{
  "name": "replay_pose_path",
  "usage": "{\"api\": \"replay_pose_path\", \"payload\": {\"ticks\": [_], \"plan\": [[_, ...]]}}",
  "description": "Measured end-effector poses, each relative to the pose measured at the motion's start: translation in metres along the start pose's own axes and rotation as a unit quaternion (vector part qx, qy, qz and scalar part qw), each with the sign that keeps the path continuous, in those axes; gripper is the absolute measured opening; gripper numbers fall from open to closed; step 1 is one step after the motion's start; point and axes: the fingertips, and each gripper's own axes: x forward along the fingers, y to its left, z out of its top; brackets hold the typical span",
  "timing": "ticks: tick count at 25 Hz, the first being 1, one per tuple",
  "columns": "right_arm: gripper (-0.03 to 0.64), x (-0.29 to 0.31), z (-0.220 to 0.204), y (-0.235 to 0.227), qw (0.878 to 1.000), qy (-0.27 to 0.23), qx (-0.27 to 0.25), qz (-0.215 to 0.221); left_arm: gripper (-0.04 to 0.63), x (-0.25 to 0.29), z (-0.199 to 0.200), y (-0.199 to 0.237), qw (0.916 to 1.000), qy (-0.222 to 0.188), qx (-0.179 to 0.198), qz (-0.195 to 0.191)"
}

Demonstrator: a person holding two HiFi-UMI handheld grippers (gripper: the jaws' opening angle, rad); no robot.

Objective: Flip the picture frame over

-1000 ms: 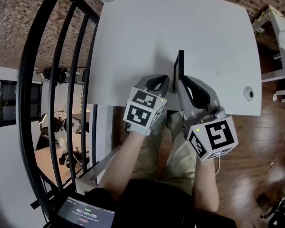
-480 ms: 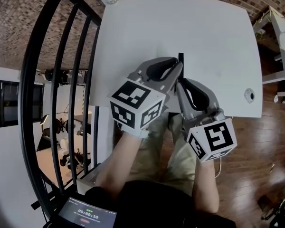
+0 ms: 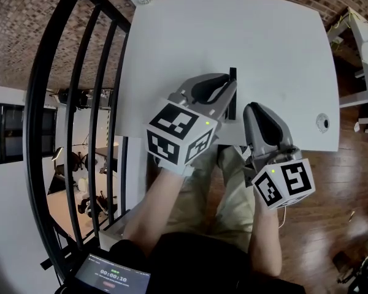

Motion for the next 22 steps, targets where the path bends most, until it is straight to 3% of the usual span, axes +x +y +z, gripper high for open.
{"api": "replay_pose_path", "payload": {"ticks": [5, 8, 22], "plan": [[0.025, 0.009, -0.071, -0.036, 0.989, 0.135, 0.018, -0.05, 0.061, -0.002, 0.0, 0.001, 1.0, -0.004, -0.003, 0.002], [0.025, 0.017, -0.096, -0.038, 0.981, 0.186, 0.023, -0.056, 0.058, -0.004, 0.0, 0.002, 1.0, -0.006, -0.005, 0.003], [0.025, 0.046, -0.135, -0.033, 0.961, 0.274, 0.035, -0.022, 0.048, -0.015, -0.001, 0.011, 0.9997, -0.016, -0.011, 0.011]]}}
